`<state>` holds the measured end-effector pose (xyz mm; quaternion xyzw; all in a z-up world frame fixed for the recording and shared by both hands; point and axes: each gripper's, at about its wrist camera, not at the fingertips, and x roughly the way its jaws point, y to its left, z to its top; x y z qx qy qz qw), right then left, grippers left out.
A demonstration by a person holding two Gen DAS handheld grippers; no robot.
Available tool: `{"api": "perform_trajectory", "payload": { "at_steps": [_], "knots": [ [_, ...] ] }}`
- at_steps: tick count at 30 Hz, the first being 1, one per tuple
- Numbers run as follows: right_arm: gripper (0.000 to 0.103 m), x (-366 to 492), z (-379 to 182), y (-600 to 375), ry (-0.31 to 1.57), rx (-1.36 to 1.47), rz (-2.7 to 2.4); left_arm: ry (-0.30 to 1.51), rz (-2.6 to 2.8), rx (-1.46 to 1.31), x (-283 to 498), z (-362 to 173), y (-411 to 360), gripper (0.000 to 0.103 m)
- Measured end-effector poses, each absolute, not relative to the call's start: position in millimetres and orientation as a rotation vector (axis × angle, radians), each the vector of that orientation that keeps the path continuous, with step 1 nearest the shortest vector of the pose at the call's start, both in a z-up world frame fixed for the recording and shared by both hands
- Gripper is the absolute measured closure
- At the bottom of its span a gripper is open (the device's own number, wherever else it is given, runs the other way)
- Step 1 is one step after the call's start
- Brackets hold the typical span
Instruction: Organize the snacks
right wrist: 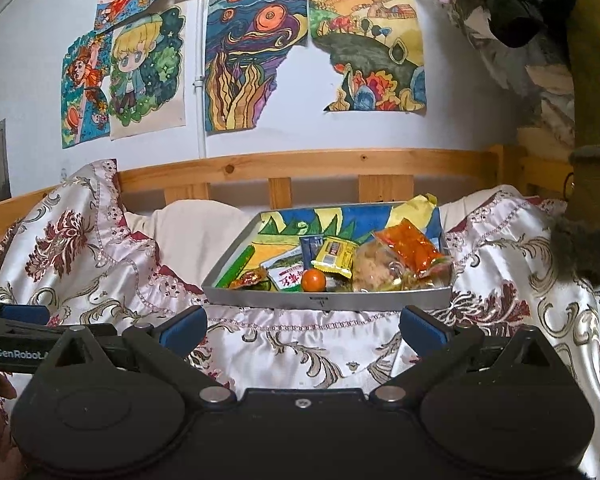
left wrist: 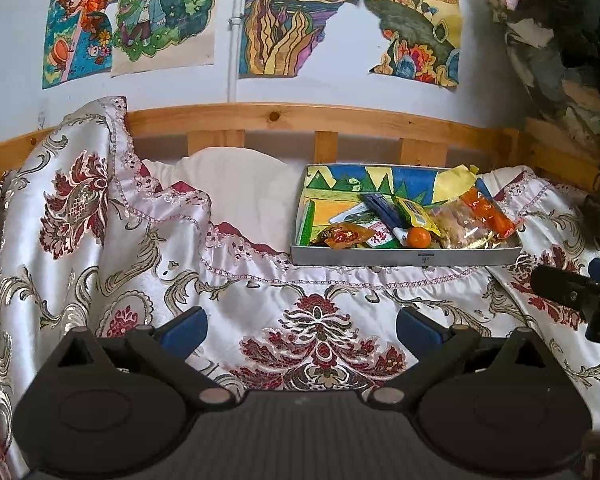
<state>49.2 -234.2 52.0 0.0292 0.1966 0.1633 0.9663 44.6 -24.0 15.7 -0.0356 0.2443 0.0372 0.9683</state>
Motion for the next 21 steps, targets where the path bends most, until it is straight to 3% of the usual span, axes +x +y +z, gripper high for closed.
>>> {"api": "perform_trajectory", "payload": {
  "at_steps": [21],
  "knots": [
    [0.001, 51.5, 38.5, -224.8, 0.449, 0.021, 0.318, 0.485, 0.117, -0.146, 38.3, 6.7, -5.0, 0.0]
  ]
}}
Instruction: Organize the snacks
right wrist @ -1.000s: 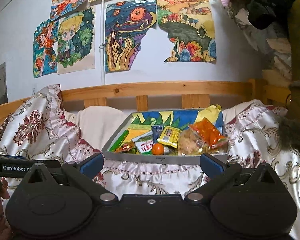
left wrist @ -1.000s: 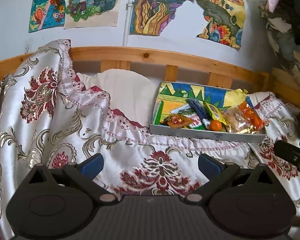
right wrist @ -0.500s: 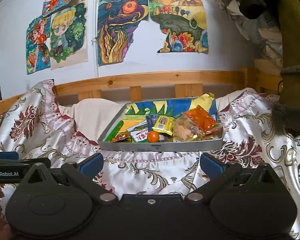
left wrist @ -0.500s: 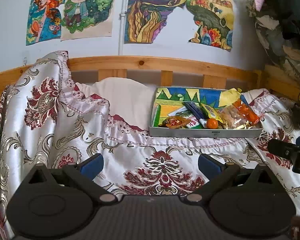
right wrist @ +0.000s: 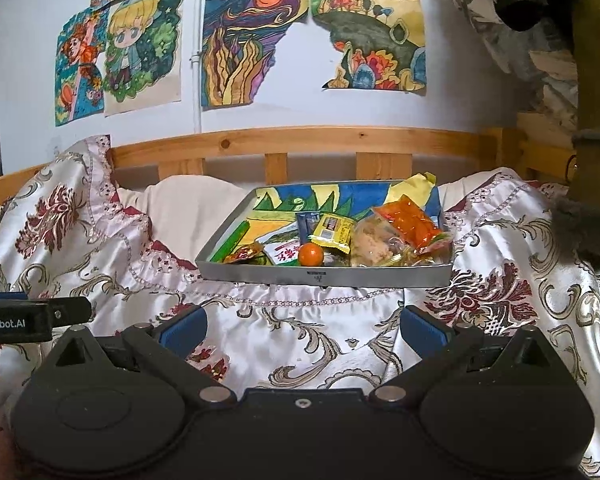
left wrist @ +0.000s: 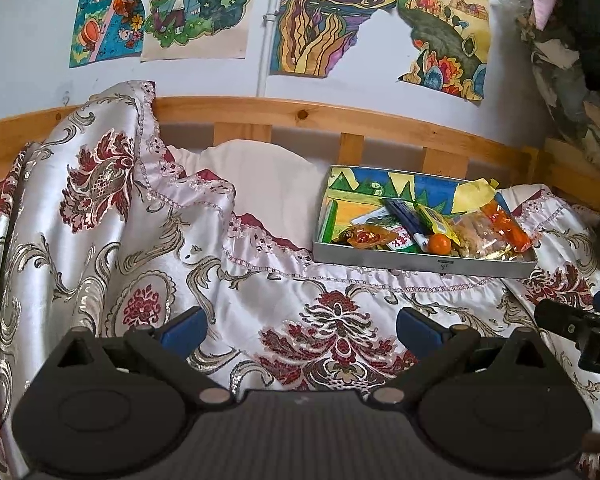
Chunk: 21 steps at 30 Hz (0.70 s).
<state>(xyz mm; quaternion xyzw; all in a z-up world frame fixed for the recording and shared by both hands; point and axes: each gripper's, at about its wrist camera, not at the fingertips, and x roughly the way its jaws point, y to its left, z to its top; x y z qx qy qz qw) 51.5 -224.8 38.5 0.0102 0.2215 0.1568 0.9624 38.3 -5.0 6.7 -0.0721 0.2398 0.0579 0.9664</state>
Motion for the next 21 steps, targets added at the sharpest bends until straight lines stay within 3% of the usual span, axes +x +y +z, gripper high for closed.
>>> {"api": "perform_trajectory", "payload": {
  "at_steps": [21],
  "knots": [
    [0.001, 52.8, 36.5, -223.0, 0.462, 0.015, 0.32, 0.485, 0.106, -0.128, 37.4, 6.6, -9.0, 0.001]
  ]
}}
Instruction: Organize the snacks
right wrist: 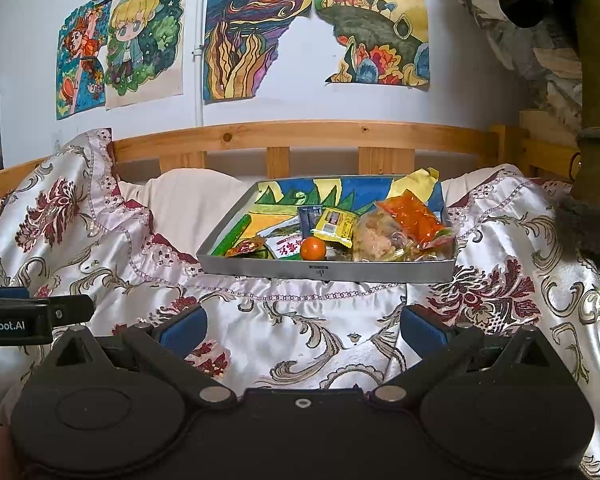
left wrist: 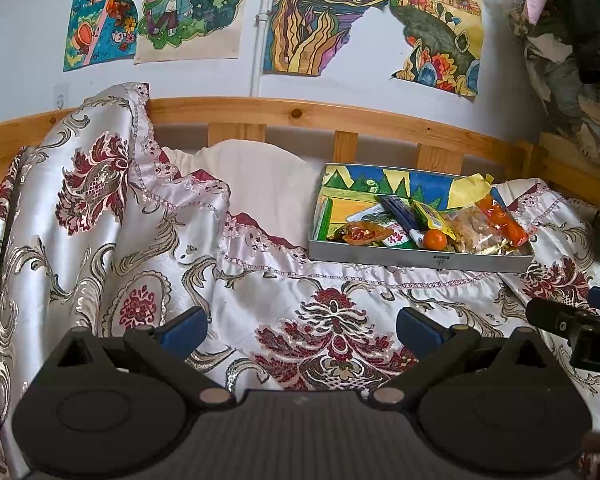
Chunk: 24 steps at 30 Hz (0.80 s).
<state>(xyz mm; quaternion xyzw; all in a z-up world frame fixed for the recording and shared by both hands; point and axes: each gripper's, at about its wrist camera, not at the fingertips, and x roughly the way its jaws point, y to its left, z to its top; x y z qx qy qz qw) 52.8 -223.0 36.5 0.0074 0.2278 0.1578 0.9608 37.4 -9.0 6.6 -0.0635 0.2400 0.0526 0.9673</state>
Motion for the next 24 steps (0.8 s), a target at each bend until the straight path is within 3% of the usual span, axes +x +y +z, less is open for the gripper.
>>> {"api": "perform_trajectory", "payload": {
  "at_steps": [24],
  "knots": [
    [0.001, 53.6, 34.4, -221.1, 0.472, 0.005, 0.329, 0.491, 0.108, -0.13, 37.4, 5.2, -8.9, 0.0]
  ]
}}
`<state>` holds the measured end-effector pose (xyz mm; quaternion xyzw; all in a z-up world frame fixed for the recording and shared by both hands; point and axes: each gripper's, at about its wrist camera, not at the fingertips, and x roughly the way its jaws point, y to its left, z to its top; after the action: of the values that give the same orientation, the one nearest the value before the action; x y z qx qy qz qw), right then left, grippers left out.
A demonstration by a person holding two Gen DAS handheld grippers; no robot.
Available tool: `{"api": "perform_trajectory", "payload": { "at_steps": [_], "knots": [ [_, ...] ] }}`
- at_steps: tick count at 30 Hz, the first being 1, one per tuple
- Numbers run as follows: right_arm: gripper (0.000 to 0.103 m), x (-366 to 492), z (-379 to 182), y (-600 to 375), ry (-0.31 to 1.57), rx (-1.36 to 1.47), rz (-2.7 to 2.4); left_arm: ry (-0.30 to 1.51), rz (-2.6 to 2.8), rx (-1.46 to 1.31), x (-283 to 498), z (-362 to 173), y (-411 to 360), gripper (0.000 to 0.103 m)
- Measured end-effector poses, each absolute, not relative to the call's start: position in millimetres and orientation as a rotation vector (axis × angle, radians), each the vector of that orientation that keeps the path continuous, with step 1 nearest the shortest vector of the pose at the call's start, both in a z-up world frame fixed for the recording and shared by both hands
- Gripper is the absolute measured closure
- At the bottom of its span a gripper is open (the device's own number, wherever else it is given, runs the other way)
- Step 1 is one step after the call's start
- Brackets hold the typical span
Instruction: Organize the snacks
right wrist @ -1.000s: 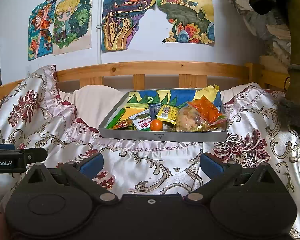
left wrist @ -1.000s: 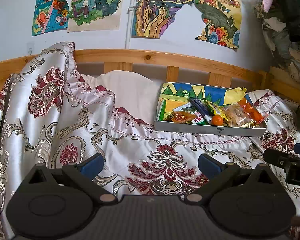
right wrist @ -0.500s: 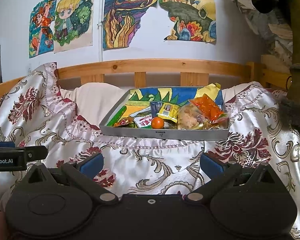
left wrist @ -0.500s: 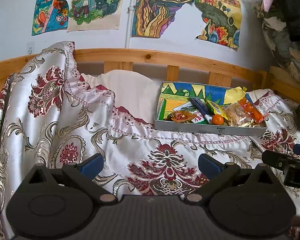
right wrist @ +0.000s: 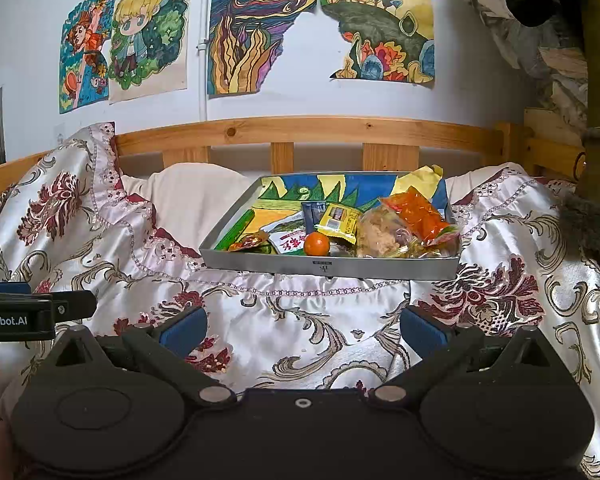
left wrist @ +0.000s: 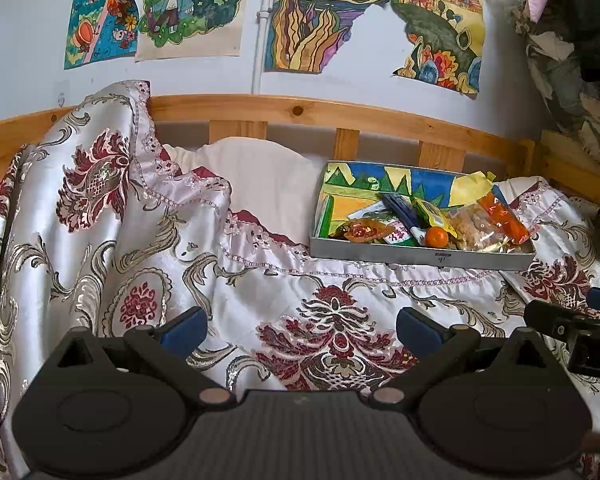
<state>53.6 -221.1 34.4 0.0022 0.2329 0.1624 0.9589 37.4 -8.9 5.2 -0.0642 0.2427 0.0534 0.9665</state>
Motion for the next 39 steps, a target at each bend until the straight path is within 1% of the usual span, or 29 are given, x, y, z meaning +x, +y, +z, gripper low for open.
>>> {"api": "perform_trajectory", "payload": {
  "at_steps": [39],
  "knots": [
    [0.001, 53.2, 33.0, -218.6, 0.477, 0.0, 0.33, 0.498, 0.157, -0.128, 36.0, 6.3, -4.9, 0.0]
  ]
}}
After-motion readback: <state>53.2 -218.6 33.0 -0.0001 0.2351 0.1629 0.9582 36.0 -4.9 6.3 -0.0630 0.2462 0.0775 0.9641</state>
